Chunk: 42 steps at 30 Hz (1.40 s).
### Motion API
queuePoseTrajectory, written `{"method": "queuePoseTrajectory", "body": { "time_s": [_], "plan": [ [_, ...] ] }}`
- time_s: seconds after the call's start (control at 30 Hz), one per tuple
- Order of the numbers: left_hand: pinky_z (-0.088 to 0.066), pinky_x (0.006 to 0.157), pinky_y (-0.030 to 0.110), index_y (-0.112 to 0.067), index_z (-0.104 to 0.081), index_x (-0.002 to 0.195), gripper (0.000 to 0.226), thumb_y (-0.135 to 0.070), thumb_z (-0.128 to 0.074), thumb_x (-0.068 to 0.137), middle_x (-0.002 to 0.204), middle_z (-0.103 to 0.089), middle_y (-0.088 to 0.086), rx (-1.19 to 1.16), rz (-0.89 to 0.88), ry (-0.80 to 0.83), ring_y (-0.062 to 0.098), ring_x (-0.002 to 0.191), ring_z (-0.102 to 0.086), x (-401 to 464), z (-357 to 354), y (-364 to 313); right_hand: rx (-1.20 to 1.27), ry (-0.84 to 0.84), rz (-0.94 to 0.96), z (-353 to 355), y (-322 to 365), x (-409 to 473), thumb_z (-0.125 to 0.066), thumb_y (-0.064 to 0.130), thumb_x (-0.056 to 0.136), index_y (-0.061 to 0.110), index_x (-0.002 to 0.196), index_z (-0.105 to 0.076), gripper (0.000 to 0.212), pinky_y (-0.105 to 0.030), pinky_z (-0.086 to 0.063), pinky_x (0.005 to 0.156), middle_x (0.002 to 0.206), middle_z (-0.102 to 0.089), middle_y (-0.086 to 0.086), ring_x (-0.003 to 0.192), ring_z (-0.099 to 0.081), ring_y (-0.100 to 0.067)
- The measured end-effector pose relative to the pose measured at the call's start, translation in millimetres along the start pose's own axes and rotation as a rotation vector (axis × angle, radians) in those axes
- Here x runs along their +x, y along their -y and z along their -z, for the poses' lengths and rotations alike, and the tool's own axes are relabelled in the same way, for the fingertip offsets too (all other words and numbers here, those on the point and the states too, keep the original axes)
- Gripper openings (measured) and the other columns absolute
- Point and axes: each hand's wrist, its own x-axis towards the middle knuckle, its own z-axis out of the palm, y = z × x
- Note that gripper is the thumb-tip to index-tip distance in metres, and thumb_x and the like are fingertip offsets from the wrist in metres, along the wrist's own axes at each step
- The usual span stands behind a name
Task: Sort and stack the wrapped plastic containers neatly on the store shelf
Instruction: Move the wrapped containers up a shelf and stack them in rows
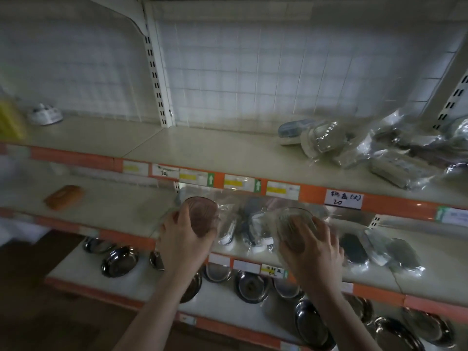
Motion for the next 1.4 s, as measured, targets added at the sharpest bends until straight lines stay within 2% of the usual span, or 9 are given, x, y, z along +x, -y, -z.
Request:
{"method": "queuePoseTrajectory", "body": {
  "time_s": [0.1,0.2,0.37,0.57,0.73,0.97,1.07,1.33,1.4],
  "plan": [
    [-0.041,0.094,0.044,-0.022,-0.042,0.137,0.079,-0.063,-0.063,0.074,0.132,-0.043,0.015,0.039,0.070,0.007,0.035,0.118,-0.041,-11.2,4.6,30.5,0.034,0.052,0.011,-15.6,9.8,-17.5,-0.085,0.034,0.058,0.027,0.101,-0.066,0.047,-0.048,-0.048,0.072,0.117,-0.058,-0.012,0.088,-0.056,-0.042],
    [-0.040,0.093,0.043,-0.021,-0.042,0.139,0.080,-0.055,-0.070,0.072,0.128,-0.043,0.015,0.030,0.128,0.024,0.035,0.118,-0.040,-4.2,3.2,57.7,0.061,0.072,0.018,-37.1,21.8,-23.7,-0.085,0.033,0.058,0.025,0.102,-0.067,0.048,-0.051,-0.050,0.072,0.116,-0.059,-0.015,0.090,-0.056,-0.043],
    [-0.044,0.091,0.045,-0.023,-0.041,0.139,0.082,-0.057,-0.070,0.070,0.125,-0.044,0.015,0.033,0.147,0.056,0.035,0.114,-0.043,33.6,-4.7,109.6,0.043,0.076,-0.011,-88.3,60.2,-16.9,-0.082,0.040,0.062,0.027,0.102,-0.066,0.045,-0.048,-0.048,0.074,0.117,-0.058,-0.012,0.091,-0.055,-0.041],
    [-0.045,0.089,0.048,-0.023,-0.046,0.134,0.076,-0.056,-0.071,0.071,0.125,-0.046,0.015,0.018,0.054,0.057,0.039,0.110,-0.047,111.7,-11.3,180.9,0.005,0.041,-0.068,-177.4,124.7,-2.5,-0.060,0.051,0.063,0.029,0.103,-0.067,0.046,-0.048,-0.049,0.076,0.116,-0.059,-0.010,0.093,-0.057,-0.041],
    [-0.045,0.083,0.045,-0.018,-0.052,0.130,0.075,-0.064,-0.064,0.070,0.117,-0.052,0.019,0.064,-0.006,0.046,0.040,0.102,-0.050,173.5,-16.5,234.5,-0.017,0.088,-0.147,-238.4,165.8,5.9,-0.076,0.039,0.067,0.028,0.111,-0.064,0.046,-0.051,-0.044,0.086,0.127,-0.053,-0.011,0.107,-0.050,-0.042],
    [-0.041,0.090,0.044,-0.019,-0.046,0.137,0.077,-0.052,-0.071,0.072,0.124,-0.048,0.017,0.017,-0.004,0.149,0.037,0.111,-0.045,216.0,-57.4,255.1,-0.056,0.117,-0.209,-298.0,175.8,25.6,-0.070,0.038,0.071,0.029,0.114,-0.061,0.045,-0.048,-0.042,0.088,0.129,-0.048,-0.010,0.109,-0.046,-0.038],
    [-0.040,0.092,0.043,-0.020,-0.043,0.138,0.078,-0.055,-0.068,0.073,0.127,-0.046,0.015,0.012,0.018,0.192,0.036,0.114,-0.043,224.4,-90.0,256.9,-0.079,0.130,-0.216,-324.6,165.8,35.9,-0.067,0.040,0.072,0.031,0.117,-0.059,0.046,-0.046,-0.040,0.090,0.131,-0.046,-0.009,0.111,-0.045,-0.037],
    [-0.039,0.094,0.043,-0.022,-0.036,0.143,0.082,-0.059,-0.065,0.075,0.132,-0.042,0.011,0.028,0.014,0.239,0.033,0.119,-0.041,241.0,-172.9,270.3,-0.167,0.047,-0.095,-392.8,152.4,52.2,-0.077,0.032,0.064,0.021,0.107,-0.067,0.045,-0.048,-0.045,0.082,0.126,-0.053,-0.018,0.103,-0.052,-0.042],
    [-0.040,0.092,0.042,-0.022,-0.038,0.142,0.082,-0.058,-0.067,0.074,0.131,-0.043,0.011,0.030,0.011,0.243,0.034,0.118,-0.041,244.1,-188.2,271.9,-0.206,0.004,-0.052,-402.9,151.0,57.1,-0.071,0.034,0.063,0.020,0.104,-0.067,0.043,-0.047,-0.046,0.080,0.123,-0.054,-0.019,0.100,-0.053,-0.041]
  ]
}}
